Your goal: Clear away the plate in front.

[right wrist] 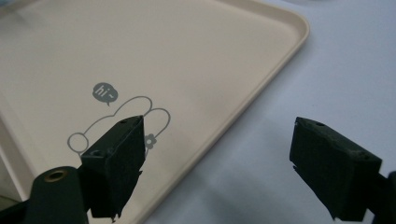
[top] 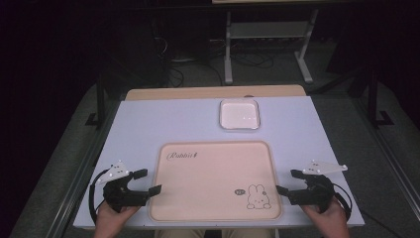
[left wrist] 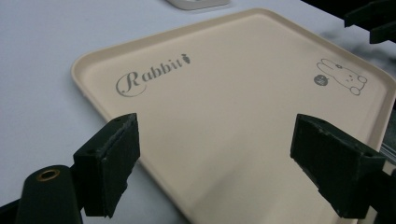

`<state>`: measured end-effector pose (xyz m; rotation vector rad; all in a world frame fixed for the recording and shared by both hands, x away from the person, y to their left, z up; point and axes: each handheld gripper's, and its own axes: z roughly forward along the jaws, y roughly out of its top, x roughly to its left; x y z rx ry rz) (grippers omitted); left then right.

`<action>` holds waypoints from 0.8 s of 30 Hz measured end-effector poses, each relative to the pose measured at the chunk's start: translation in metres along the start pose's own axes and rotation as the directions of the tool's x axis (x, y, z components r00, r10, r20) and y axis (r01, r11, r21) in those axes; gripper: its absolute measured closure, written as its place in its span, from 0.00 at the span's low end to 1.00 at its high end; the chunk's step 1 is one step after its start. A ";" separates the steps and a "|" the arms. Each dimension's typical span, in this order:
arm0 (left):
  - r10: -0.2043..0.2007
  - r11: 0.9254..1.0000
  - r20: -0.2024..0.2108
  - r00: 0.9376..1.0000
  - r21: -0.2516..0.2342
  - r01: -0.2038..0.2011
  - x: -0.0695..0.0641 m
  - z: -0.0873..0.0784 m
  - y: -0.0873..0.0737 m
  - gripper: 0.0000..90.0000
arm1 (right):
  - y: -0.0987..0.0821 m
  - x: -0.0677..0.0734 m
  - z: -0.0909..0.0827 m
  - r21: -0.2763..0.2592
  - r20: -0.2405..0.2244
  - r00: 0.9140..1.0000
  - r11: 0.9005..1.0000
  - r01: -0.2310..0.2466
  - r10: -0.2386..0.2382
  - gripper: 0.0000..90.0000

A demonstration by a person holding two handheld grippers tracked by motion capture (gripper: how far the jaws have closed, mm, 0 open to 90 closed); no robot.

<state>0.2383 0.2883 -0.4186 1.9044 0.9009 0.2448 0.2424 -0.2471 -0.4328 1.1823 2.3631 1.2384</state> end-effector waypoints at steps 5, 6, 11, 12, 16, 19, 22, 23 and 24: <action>-0.006 1.000 0.024 1.000 0.024 0.005 0.000 0.006 0.001 0.17 | 0.001 -0.002 0.000 0.002 0.004 1.000 1.000 -0.013 0.013 0.19; -0.009 1.000 0.028 1.000 0.026 0.008 0.001 0.007 0.001 0.17 | 0.001 -0.002 0.000 -0.002 0.002 1.000 1.000 -0.016 0.016 0.19; -0.037 0.999 0.038 0.999 -0.001 0.037 0.003 0.005 0.005 0.21 | 0.001 -0.003 0.000 -0.002 0.008 1.000 1.000 -0.016 0.016 0.19; -0.047 0.999 0.047 0.998 -0.010 0.047 0.004 0.005 0.007 0.21 | 0.002 -0.004 0.002 0.008 0.015 1.000 1.000 -0.019 0.019 0.19; -0.034 0.999 0.058 0.998 0.007 0.034 0.003 0.012 0.018 0.21 | 0.002 -0.005 0.002 0.003 0.016 1.000 1.000 -0.019 0.019 0.19; -0.029 1.000 0.069 0.997 0.014 0.028 0.003 0.018 0.026 0.22 | 0.004 -0.005 0.002 -0.003 0.018 1.000 1.000 -0.022 0.022 0.20; -0.029 0.999 0.087 0.996 0.022 0.027 0.004 0.025 0.034 0.23 | 0.004 -0.007 0.004 -0.001 0.017 0.999 1.000 -0.028 0.028 0.20; -0.025 0.999 0.089 0.996 0.029 0.023 0.005 0.027 0.037 0.23 | 0.004 -0.007 0.003 -0.002 0.017 0.999 1.000 -0.030 0.030 0.20; -0.026 0.999 0.091 0.995 0.028 0.024 0.005 0.030 0.039 0.23 | 0.004 -0.007 0.004 -0.005 0.018 0.999 1.000 -0.028 0.028 0.20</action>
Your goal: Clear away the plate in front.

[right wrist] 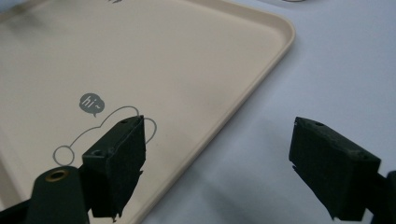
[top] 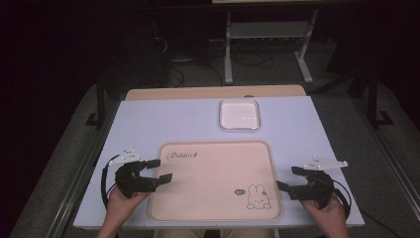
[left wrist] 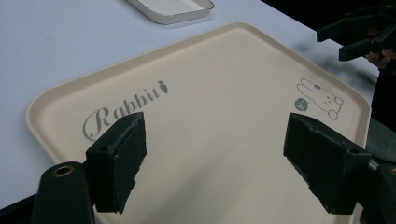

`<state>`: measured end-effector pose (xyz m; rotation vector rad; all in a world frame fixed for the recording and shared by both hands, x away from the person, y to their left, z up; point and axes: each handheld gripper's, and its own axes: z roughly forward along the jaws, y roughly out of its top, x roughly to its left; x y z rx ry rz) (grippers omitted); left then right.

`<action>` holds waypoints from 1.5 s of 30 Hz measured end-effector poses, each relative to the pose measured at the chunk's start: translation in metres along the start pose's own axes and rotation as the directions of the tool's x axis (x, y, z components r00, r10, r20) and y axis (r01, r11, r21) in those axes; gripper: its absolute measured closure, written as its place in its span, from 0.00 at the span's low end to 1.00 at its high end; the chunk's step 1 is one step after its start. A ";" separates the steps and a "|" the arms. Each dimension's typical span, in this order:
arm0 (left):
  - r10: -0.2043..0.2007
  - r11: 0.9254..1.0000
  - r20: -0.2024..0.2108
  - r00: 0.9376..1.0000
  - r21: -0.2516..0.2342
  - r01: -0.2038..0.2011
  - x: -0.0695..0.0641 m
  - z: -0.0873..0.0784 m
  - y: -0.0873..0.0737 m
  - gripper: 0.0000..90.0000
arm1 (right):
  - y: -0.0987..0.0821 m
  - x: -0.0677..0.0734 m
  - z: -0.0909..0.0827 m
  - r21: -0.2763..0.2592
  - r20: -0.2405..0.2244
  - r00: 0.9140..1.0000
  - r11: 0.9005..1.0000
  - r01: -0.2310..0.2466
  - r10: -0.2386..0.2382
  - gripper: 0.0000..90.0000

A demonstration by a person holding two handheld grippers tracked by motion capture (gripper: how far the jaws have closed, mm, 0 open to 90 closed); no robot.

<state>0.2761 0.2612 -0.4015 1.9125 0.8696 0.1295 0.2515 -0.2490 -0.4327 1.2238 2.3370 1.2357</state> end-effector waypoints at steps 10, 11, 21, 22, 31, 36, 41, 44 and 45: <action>-0.002 1.000 0.060 0.998 0.006 0.002 0.002 0.022 0.029 0.23 | 0.000 0.001 0.000 0.001 0.000 1.000 1.000 -0.006 0.006 0.20; 0.008 1.000 0.062 0.998 0.008 -0.008 0.001 0.023 0.033 0.23 | 0.000 0.001 0.000 0.002 0.001 1.000 1.000 -0.007 0.007 0.20; 0.012 0.999 0.087 0.996 0.045 -0.016 0.004 0.044 0.060 0.24 | 0.001 0.000 0.001 -0.002 -0.007 1.000 1.000 -0.011 0.011 0.20; 0.016 0.999 0.088 0.996 0.045 -0.021 0.004 0.047 0.064 0.24 | 0.001 -0.001 0.002 -0.001 -0.009 1.000 1.000 -0.013 0.013 0.20; 0.032 0.997 0.090 0.995 0.073 -0.038 0.013 0.079 0.096 0.27 | 0.000 -0.002 -0.001 -0.012 -0.003 1.000 1.000 -0.025 0.025 0.20; -0.009 0.997 0.082 0.997 0.079 0.003 0.022 0.102 0.112 0.28 | 0.000 -0.003 -0.002 -0.020 0.003 0.999 0.999 -0.034 0.034 0.21; -0.026 0.996 0.071 0.997 0.092 0.019 0.022 0.132 0.140 0.28 | -0.001 -0.003 -0.004 -0.035 0.004 0.999 0.998 -0.052 0.052 0.20; -0.006 0.994 0.051 0.999 0.112 0.000 0.021 0.151 0.157 0.28 | 0.000 -0.003 -0.004 -0.036 0.013 0.998 0.998 -0.054 0.055 0.20; -0.006 0.994 0.051 0.999 0.112 0.000 0.021 0.151 0.157 0.28 | 0.000 -0.003 -0.004 -0.036 0.013 0.998 0.998 -0.054 0.055 0.20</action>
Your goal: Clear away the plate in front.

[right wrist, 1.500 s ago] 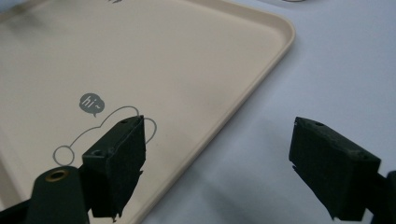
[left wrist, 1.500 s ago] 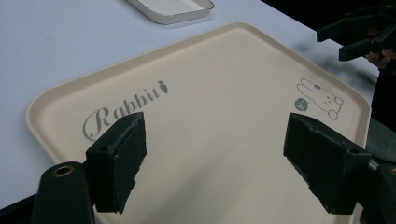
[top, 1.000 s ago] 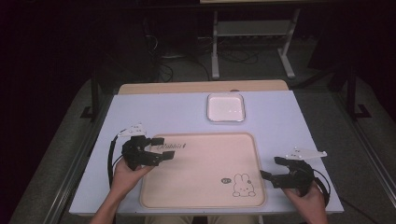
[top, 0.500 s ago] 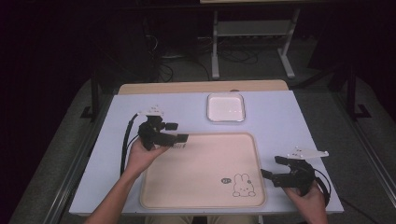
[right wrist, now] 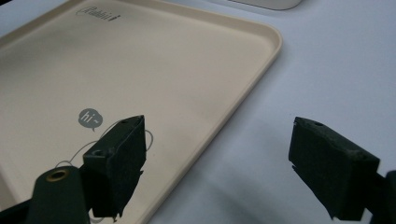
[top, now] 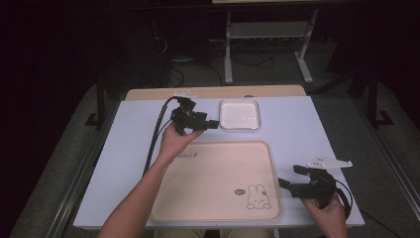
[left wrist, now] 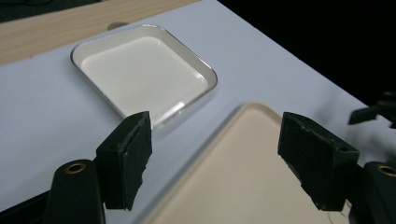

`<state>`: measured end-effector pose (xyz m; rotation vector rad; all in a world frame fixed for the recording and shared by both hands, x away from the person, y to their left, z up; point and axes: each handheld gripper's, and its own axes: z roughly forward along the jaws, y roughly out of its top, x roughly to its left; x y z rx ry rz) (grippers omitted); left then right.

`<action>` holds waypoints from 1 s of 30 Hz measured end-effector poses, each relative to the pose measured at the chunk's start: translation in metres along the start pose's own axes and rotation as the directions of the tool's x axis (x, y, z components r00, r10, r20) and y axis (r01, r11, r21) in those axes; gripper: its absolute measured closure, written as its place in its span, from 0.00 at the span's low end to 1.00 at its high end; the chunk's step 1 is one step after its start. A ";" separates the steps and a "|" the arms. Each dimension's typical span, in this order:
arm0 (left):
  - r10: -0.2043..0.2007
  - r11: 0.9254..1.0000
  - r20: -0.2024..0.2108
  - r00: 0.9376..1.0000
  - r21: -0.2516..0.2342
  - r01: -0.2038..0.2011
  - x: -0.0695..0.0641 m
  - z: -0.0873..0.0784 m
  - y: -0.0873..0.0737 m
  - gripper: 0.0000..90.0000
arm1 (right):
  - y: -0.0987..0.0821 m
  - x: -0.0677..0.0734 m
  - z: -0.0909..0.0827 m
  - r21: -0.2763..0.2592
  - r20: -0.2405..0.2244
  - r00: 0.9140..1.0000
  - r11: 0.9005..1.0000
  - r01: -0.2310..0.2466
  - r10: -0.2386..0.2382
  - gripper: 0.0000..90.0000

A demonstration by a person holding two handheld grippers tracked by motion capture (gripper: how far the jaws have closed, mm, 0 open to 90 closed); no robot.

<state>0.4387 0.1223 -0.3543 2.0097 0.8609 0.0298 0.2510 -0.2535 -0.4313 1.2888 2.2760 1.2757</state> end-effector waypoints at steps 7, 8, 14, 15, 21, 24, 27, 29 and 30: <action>0.006 0.998 -0.026 1.000 0.065 -0.004 0.009 0.037 0.037 0.30 | -0.002 -0.001 -0.003 -0.008 0.006 1.000 1.000 0.010 -0.010 0.20; 0.014 0.997 -0.040 0.999 0.074 -0.011 0.012 0.041 0.040 0.30 | -0.003 -0.002 -0.003 -0.005 0.005 1.000 1.000 0.007 -0.007 0.20; -0.012 0.996 -0.074 0.997 0.088 0.019 0.026 0.063 0.055 0.35 | -0.003 -0.002 -0.006 -0.014 0.018 1.000 1.000 -0.008 0.008 0.20; -0.033 0.995 -0.085 0.996 0.094 0.041 0.034 0.072 0.060 0.36 | -0.003 -0.002 -0.006 -0.013 0.018 1.000 1.000 -0.010 0.010 0.20; -0.080 0.991 -0.136 0.987 0.095 0.094 0.046 0.091 0.069 0.39 | -0.003 -0.003 -0.004 -0.007 0.014 1.000 1.000 -0.020 0.020 0.20; -0.071 0.989 -0.172 0.983 0.113 0.092 0.047 0.110 0.070 0.44 | -0.002 -0.002 -0.002 -0.007 0.007 1.000 1.000 -0.020 0.020 0.20; -0.059 0.984 -0.245 0.968 0.150 0.098 0.049 0.120 0.063 0.46 | -0.003 0.000 -0.002 -0.001 -0.001 1.000 1.000 -0.016 0.016 0.20; -0.053 0.982 -0.265 0.963 0.158 0.098 0.051 0.121 0.061 0.47 | -0.003 0.001 -0.003 -0.004 -0.003 1.000 1.000 -0.007 0.006 0.21; -0.087 0.979 -0.283 0.955 0.154 0.135 0.056 0.122 0.057 0.48 | -0.004 0.001 -0.004 -0.005 -0.002 1.000 1.000 -0.005 0.005 0.21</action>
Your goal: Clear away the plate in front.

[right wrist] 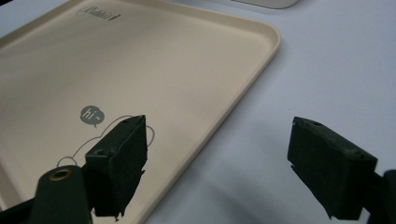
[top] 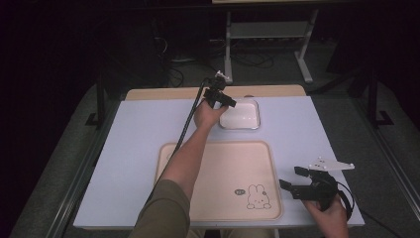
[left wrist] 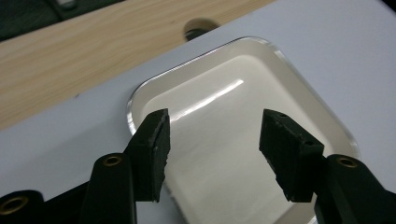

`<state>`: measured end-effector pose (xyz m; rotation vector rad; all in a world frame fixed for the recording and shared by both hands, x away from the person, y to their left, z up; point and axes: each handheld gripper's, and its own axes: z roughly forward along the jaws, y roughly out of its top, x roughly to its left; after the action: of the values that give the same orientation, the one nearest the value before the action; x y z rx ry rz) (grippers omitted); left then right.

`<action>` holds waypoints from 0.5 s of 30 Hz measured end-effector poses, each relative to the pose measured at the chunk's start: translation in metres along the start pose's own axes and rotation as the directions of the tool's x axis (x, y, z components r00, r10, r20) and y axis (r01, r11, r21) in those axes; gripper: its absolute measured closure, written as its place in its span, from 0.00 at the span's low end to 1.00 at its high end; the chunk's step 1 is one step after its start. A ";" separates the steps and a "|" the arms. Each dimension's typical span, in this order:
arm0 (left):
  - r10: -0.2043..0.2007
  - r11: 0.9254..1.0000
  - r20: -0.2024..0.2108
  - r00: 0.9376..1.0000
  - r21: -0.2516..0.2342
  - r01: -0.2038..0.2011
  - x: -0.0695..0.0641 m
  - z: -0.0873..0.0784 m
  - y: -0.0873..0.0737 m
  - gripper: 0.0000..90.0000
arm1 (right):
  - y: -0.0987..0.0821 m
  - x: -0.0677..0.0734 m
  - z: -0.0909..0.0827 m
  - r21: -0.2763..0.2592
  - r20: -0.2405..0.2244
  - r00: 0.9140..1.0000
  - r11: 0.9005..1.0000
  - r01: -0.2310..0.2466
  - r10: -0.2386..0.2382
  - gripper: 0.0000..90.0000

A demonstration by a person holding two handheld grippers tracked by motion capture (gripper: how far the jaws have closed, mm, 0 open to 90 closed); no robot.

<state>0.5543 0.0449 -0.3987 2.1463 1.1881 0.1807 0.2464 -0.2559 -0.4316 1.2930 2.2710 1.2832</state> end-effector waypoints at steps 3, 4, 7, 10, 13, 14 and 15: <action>-0.018 1.000 -0.017 1.000 0.017 0.019 0.001 0.003 -0.003 0.51 | 0.000 -0.002 0.001 0.001 -0.005 1.000 1.000 -0.014 0.014 0.21; -0.017 0.999 -0.024 1.000 0.027 0.018 0.002 0.004 -0.003 0.53 | 0.000 -0.002 0.001 0.003 -0.007 1.000 1.000 -0.015 0.015 0.21; -0.063 0.997 -0.032 0.997 0.033 0.064 0.003 0.007 -0.006 0.55 | 0.000 -0.002 0.001 -0.001 -0.007 1.000 1.000 -0.016 0.016 0.21; -0.055 0.997 -0.059 0.997 0.052 0.058 0.002 0.009 -0.007 0.57 | 0.000 0.000 0.001 0.003 -0.006 1.000 1.000 -0.008 0.008 0.21; -0.018 0.997 -0.116 0.993 0.073 0.027 0.001 0.009 -0.010 0.57 | 0.000 0.000 0.001 0.004 -0.007 1.000 1.000 -0.009 0.009 0.21; -0.031 0.997 -0.101 0.994 0.072 0.038 0.003 0.008 -0.010 0.58 | 0.000 0.000 0.001 0.007 -0.007 1.000 1.000 -0.005 0.005 0.21; -0.041 0.996 -0.098 0.994 0.073 0.049 0.004 0.008 -0.011 0.59 | 0.000 0.000 0.001 0.004 -0.006 1.000 1.000 -0.004 0.004 0.21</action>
<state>0.5522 0.0483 -0.4129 2.1952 1.3164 0.2246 0.2471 -0.2555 -0.4323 1.2978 2.2769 1.2866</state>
